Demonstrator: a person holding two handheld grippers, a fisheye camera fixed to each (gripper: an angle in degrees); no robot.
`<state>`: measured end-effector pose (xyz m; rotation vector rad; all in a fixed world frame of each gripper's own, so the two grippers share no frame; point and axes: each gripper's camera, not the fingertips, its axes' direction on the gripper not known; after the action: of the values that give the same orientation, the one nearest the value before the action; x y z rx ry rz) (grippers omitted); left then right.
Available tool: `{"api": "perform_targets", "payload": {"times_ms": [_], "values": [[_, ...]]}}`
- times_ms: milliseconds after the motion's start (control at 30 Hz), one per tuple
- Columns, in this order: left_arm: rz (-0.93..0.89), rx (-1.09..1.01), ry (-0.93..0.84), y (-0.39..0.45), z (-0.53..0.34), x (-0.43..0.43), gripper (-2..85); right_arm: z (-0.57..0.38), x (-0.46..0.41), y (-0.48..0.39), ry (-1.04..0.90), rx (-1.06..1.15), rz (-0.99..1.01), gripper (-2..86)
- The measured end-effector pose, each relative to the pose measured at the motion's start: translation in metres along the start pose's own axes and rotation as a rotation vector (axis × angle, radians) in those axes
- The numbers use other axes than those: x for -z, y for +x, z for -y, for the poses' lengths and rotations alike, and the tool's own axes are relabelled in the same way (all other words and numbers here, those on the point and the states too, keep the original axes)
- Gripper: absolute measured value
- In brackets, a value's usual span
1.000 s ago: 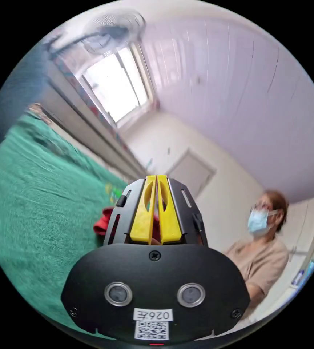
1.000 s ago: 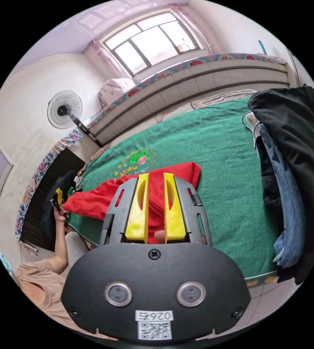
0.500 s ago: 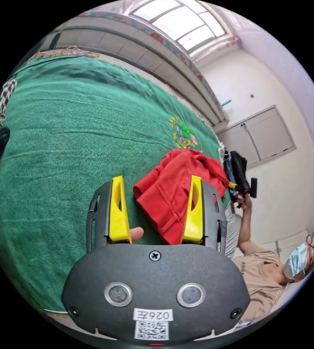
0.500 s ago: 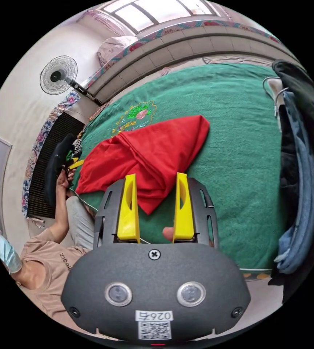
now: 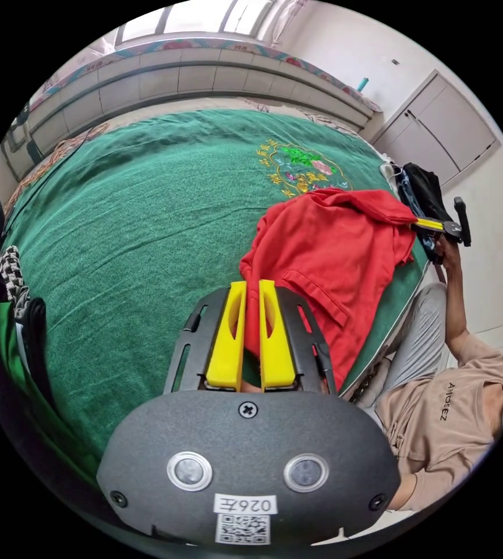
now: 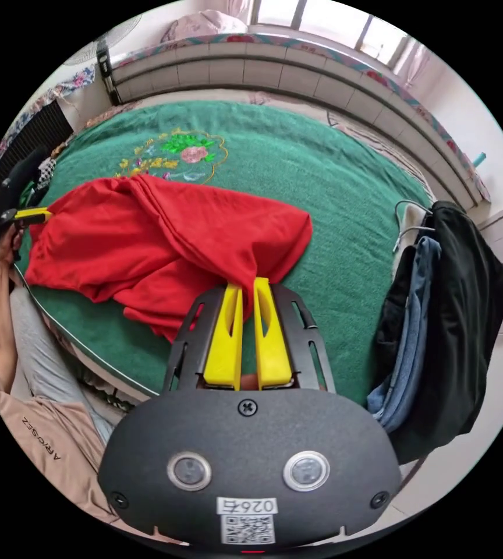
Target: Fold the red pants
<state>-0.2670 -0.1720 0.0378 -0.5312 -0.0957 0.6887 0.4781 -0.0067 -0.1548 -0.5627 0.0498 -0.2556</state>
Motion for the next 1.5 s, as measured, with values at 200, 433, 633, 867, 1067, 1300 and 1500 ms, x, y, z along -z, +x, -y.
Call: {"api": "perform_targets", "payload": {"times_ms": [200,433,633,867,1067,1300,1500], "values": [[0.068,-0.015,0.221,0.023,-0.056,0.073,1.9,-0.061,0.096,0.023,0.402,-0.14,0.089,-1.2],[0.441,0.013,0.58,0.091,-0.144,0.164,1.2,-0.149,0.175,0.006,0.656,-0.234,-0.162,-1.2],[0.522,0.08,0.865,0.133,-0.23,0.24,1.2,-0.21,0.241,-0.044,0.884,-0.158,-0.385,-1.3],[0.569,0.119,1.054,0.146,-0.284,0.316,2.6,-0.214,0.299,-0.065,0.98,-0.077,-0.524,-1.0],[0.537,0.242,0.769,0.038,-0.188,0.262,6.1,-0.034,0.212,0.06,0.53,-0.15,-0.139,9.9],[0.67,0.404,0.509,-0.026,-0.148,0.244,-0.6,0.01,0.12,0.138,0.373,-0.243,0.051,8.4],[0.462,0.125,0.526,-0.006,-0.115,0.255,-0.7,0.043,0.106,0.115,0.262,0.051,0.364,10.3]]}}
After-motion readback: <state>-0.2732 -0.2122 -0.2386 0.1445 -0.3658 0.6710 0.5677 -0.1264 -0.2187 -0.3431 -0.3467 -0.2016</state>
